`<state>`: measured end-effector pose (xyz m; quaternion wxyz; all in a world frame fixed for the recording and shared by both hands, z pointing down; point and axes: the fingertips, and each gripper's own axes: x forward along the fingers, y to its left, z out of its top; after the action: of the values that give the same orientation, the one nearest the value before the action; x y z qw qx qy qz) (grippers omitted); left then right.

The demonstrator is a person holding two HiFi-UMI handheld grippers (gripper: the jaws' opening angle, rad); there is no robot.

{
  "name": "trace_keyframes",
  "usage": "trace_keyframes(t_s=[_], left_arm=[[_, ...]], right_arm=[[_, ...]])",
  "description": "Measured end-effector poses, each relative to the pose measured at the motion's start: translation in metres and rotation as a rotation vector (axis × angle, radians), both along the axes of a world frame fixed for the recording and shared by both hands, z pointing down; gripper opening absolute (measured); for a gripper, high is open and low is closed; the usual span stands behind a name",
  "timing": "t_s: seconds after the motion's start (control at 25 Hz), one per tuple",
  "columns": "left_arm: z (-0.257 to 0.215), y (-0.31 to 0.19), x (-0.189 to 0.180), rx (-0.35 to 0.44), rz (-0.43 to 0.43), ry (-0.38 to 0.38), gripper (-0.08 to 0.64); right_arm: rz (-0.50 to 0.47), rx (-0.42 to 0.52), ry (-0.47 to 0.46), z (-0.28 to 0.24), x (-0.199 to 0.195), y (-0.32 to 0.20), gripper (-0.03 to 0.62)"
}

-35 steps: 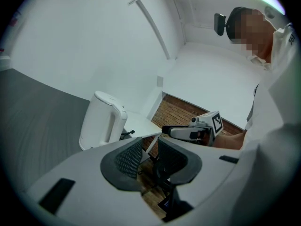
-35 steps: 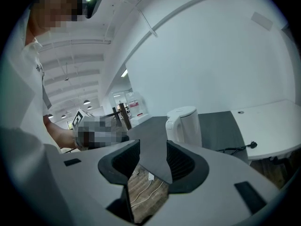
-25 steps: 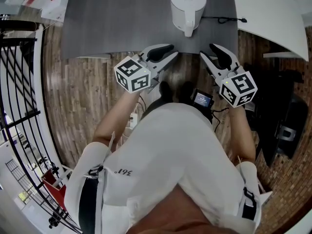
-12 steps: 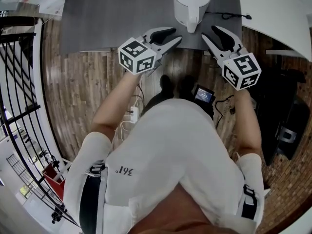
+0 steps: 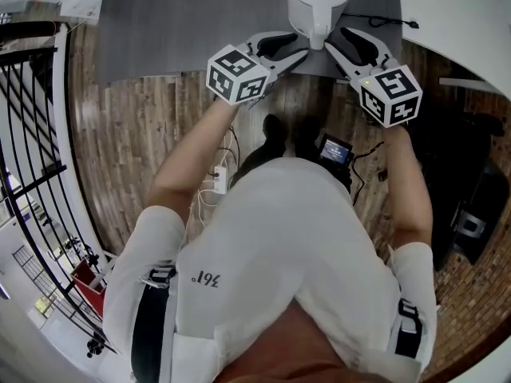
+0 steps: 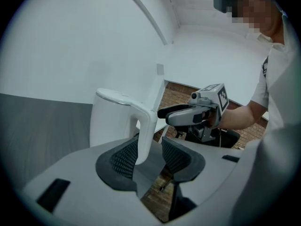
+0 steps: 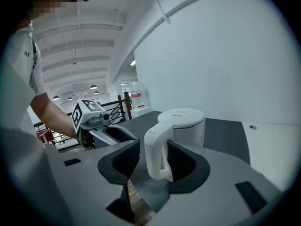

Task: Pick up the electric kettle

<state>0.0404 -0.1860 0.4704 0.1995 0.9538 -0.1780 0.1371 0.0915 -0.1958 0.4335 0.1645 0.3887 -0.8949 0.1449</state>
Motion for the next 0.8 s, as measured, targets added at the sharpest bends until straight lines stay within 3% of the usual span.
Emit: trace_keyframes(t_s=[0.8], left_arm=[[0.038,-0.017,0.036,-0.02,0.078,-0.07,0.155]], right_arm=[[-0.056,-0.078,0.007,0.024,-0.032,-0.025,0.178]])
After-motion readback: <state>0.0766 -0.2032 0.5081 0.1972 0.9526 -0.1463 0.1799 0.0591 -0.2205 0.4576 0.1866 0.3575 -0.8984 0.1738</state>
